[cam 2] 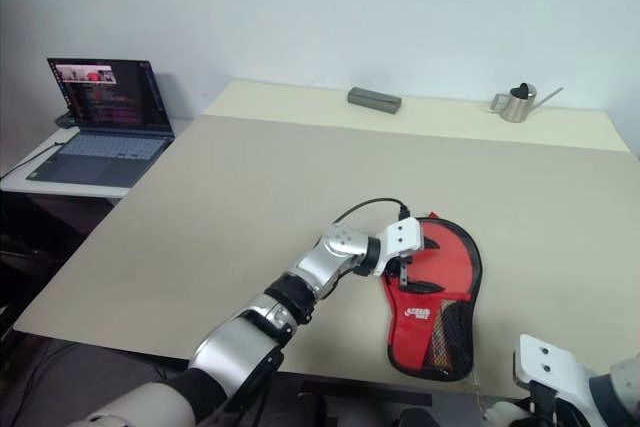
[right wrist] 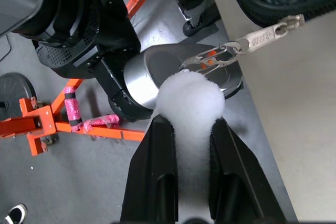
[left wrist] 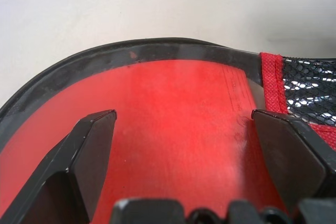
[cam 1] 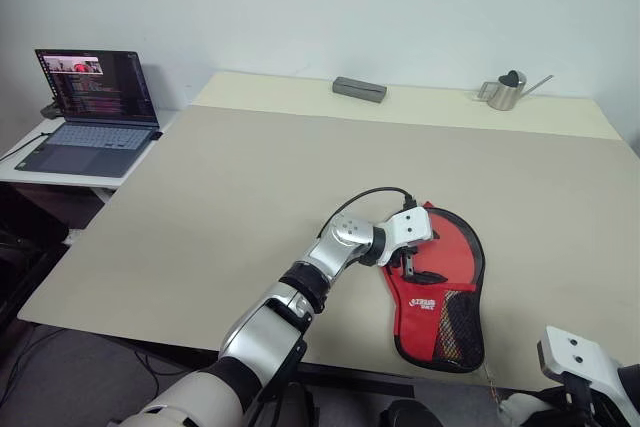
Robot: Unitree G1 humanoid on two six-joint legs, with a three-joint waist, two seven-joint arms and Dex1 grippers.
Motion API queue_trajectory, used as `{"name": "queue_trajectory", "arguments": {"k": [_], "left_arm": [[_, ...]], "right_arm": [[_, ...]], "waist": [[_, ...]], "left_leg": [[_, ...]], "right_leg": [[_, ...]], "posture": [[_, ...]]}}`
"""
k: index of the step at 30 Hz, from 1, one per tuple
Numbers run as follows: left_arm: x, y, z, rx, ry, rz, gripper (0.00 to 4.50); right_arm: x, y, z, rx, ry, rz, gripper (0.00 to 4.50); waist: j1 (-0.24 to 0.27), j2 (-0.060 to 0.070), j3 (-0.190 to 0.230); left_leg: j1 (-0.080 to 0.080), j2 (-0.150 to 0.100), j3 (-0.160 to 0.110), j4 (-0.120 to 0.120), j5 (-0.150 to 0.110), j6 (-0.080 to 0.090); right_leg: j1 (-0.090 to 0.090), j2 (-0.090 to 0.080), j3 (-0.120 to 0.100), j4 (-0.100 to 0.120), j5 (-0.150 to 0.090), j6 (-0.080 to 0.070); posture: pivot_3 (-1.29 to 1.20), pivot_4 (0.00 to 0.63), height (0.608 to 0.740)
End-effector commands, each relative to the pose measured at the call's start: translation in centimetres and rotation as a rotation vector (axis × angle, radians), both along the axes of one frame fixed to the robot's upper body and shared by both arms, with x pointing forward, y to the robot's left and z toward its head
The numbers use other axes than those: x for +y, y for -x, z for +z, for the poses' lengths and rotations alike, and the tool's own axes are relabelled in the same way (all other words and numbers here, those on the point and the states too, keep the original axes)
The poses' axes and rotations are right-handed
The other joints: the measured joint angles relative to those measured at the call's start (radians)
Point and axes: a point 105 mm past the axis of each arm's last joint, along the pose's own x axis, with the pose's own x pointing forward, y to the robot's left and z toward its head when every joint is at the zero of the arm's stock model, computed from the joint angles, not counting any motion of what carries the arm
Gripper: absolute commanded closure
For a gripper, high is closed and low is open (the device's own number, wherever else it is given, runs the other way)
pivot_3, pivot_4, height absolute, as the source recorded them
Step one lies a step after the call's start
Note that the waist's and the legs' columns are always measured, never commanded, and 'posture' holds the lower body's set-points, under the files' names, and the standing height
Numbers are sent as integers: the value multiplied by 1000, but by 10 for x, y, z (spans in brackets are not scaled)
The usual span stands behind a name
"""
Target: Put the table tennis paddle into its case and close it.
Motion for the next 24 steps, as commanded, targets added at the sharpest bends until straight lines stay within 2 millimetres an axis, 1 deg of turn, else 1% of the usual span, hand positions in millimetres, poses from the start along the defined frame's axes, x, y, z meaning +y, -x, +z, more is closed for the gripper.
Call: {"name": "queue_trajectory", "arguments": {"k": [1,4,6,9,12,13,14,16,19,22,24], "left_arm": [[10,9,-36,50,-138,-3,0],[8,9,-35,49,-134,-1,0],[7,9,-34,49,-132,0,0],[7,8,-34,48,-131,0,0],[6,8,-34,47,-131,-1,0],[5,8,-34,47,-131,-1,0],[5,8,-34,46,-130,-1,0],[4,8,-33,44,-128,-1,0],[3,8,-32,42,-125,0,0],[2,8,-32,40,-122,2,0],[1,7,-31,38,-119,2,0]], "right_arm": [[17,16,4,57,-64,81,4223],[30,21,6,66,-92,113,4223],[33,23,6,68,-97,116,4223],[37,18,7,33,-94,112,4223],[38,13,12,28,-99,102,4223],[37,13,13,31,-100,102,3484],[38,12,15,34,-109,97,3244],[41,8,22,23,-145,88,2573],[46,1,35,3,-222,69,2573],[45,-11,47,-29,-268,34,2573],[44,-20,53,-57,-296,3,2573]], "waist": [[0,0,0],[1,0,0],[2,0,-1],[3,1,-2],[2,1,-2],[2,1,-3],[2,1,-3],[2,1,-3],[1,2,-3],[1,2,-3],[1,2,-3]], "left_leg": [[0,0,0,0,0,0],[0,0,0,0,0,0],[0,0,-1,0,0,0],[0,0,-2,0,0,0],[0,0,-3,0,0,0],[0,0,-4,0,0,0],[0,0,-5,0,0,0],[0,1,-7,1,0,0],[0,0,-12,1,0,0],[2,0,-13,2,0,0],[2,0,-14,2,0,0]], "right_leg": [[0,0,0,0,0,0],[1,0,-1,0,0,0],[1,0,-2,-1,0,0],[2,-1,-4,-2,0,0],[3,-1,-5,-2,0,0],[3,-1,-5,-2,0,0],[3,-1,-6,-2,0,0],[3,-1,-9,-2,0,0],[5,-1,-11,-2,0,-1],[9,-2,-11,-2,0,-1],[8,-3,-13,-2,0,-1]], "posture": [[0,150,740],[0,150,740],[0,150,740],[0,150,740],[0,150,740],[0,150,740],[0,150,740],[0,150,740],[0,150,740],[0,150,740],[0,150,740]]}}
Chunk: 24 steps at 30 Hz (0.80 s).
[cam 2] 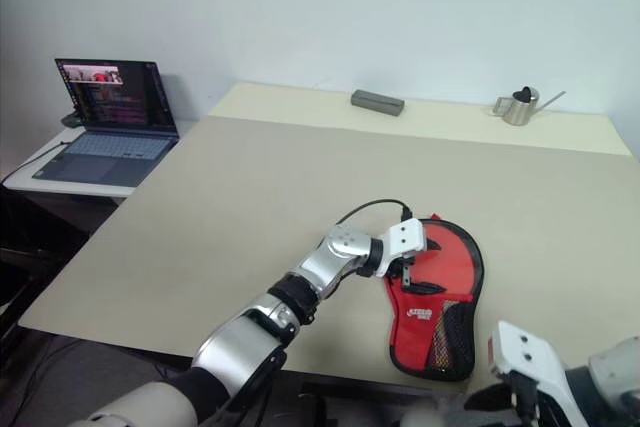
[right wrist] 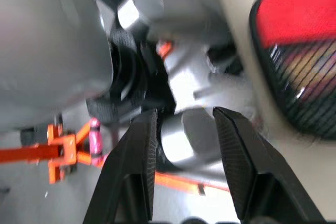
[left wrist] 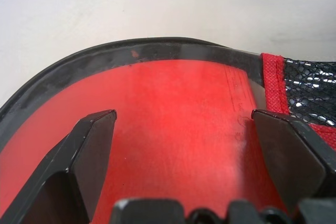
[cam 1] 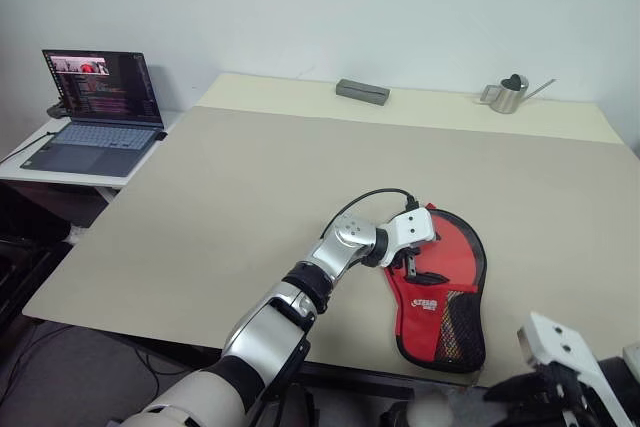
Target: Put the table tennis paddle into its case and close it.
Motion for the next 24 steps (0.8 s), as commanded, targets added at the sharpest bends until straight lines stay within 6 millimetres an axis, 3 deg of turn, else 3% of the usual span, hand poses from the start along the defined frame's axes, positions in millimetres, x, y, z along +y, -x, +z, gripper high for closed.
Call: {"name": "queue_trajectory", "arguments": {"k": [1,5,9,14,19,24], "left_arm": [[5,7,-27,34,-107,-10,0],[5,4,-20,25,-81,-2,0],[12,-5,0,4,-12,17,0],[17,-1,47,-5,164,-13,0],[17,27,109,-18,343,-104,0],[54,33,130,-37,365,-47,0]], "right_arm": [[0,-12,15,-31,-73,-44,2573],[-15,-42,27,-107,-96,-157,2573],[-37,-73,32,-183,-82,-266,2573],[-56,-95,33,-248,-75,-319,2573],[-62,-115,36,-322,-108,-351,2573],[-66,-139,41,-423,-142,-361,2573]], "waist": [[0,0,0],[0,1,-1],[-3,4,-2],[-13,8,1],[-10,13,3],[-18,15,3]], "left_leg": [[0,0,0,0,0,0],[0,0,-1,0,0,0],[0,0,-1,-1,0,0],[-3,0,1,-2,0,0],[-12,0,0,-1,0,0],[-10,-1,0,-1,0,0]], "right_leg": [[0,0,0,0,0,0],[2,-1,0,-1,0,-1],[2,-1,0,-2,2,-4],[-4,0,2,1,2,-4],[-12,1,1,3,2,-5],[-11,1,1,3,2,-5]], "posture": [[0,150,740],[0,150,740],[0,150,740],[0,150,740],[0,150,740],[0,150,740]]}}
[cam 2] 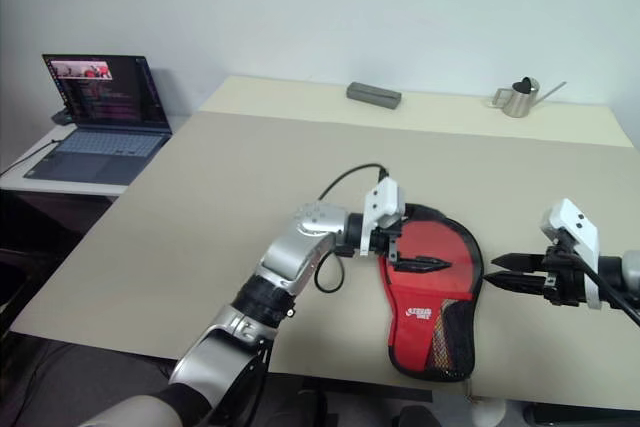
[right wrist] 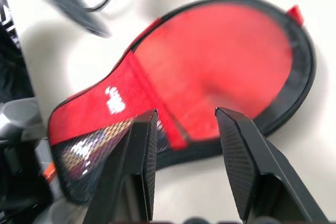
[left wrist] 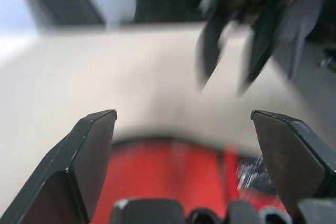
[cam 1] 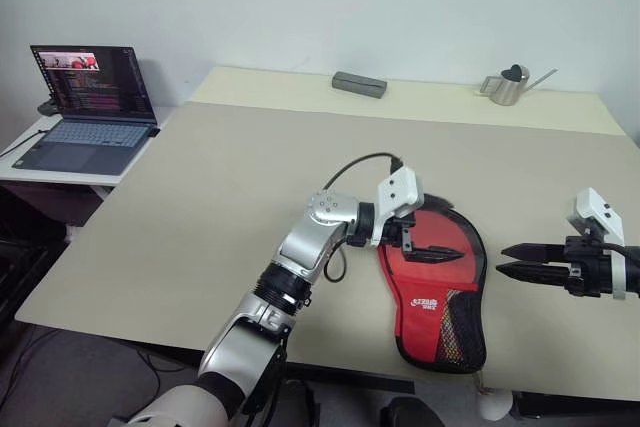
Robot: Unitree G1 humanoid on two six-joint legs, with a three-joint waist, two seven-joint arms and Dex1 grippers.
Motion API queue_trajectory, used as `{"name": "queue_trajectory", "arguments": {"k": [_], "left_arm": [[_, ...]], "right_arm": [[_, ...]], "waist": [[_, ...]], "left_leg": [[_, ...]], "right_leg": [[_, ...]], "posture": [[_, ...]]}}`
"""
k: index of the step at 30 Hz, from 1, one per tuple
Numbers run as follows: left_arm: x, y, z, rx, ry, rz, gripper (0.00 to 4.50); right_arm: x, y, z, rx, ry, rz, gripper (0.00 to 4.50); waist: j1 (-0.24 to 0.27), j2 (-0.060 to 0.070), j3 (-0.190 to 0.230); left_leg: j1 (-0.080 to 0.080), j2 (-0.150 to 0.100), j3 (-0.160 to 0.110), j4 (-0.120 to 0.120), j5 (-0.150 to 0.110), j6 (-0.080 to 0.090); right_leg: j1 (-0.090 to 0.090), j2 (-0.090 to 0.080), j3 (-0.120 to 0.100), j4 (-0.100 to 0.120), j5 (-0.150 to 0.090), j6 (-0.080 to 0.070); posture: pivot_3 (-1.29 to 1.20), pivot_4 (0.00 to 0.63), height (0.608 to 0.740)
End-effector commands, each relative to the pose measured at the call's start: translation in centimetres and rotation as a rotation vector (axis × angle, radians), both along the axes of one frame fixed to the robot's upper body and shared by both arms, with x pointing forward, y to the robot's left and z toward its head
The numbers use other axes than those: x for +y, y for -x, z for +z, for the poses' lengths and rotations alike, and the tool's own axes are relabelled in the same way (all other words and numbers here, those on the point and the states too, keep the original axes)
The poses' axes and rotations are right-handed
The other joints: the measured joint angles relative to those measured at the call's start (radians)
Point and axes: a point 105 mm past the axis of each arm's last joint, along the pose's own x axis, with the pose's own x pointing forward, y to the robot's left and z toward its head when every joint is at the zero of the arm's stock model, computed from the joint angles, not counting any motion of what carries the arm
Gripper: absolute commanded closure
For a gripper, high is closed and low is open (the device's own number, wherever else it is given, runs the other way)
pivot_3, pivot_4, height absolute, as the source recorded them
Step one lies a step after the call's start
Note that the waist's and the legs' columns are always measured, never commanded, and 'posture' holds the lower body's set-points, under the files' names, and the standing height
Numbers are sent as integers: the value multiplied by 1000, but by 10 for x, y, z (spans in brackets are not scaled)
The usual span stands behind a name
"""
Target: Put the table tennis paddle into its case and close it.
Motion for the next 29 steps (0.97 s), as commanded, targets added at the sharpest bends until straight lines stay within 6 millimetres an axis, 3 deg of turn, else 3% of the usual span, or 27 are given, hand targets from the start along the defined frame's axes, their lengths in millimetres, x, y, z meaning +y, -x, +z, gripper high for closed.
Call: {"name": "queue_trajectory", "arguments": {"k": [1,3,6,9,15,20,29], "left_arm": [[35,-5,15,6,40,95,0],[52,-9,16,23,43,146,0],[103,-20,17,77,51,317,0],[138,-24,12,85,22,445,0],[182,-15,13,92,6,606,0],[191,-13,21,63,9,690,0],[195,-27,12,49,-14,744,0]], "right_arm": [[-5,-17,8,-96,-1,-13,2573],[-8,-25,9,-117,-10,-23,2573],[-18,-44,9,-164,-17,-57,2573],[-26,-58,10,-182,-24,-67,2573],[-41,-67,16,-167,-14,-51,2573],[-53,-76,27,-193,-1,-90,2573],[-44,-79,26,-198,9,-79,2573]], "waist": [[-8,1,0],[-16,2,2],[-21,0,6],[-22,-1,13],[-13,-2,20],[-13,-2,21],[-15,-2,21]], "left_leg": [[0,0,0,0,0,0],[3,0,0,0,1,-1],[4,1,0,0,2,-2],[8,2,2,0,2,-2],[8,2,2,0,2,-2],[8,2,2,-1,2,-2],[9,3,2,0,3,-3]], "right_leg": [[0,0,0,0,0,0],[1,1,0,2,0,-1],[1,1,1,5,0,-1],[0,0,5,9,0,-2],[0,-1,4,12,-1,-3],[0,-2,2,12,-2,-5],[0,-1,3,14,-2,-5]], "posture": [[0,150,740],[0,150,740],[0,150,740],[0,150,740],[0,150,740],[0,150,740],[0,150,740]]}}
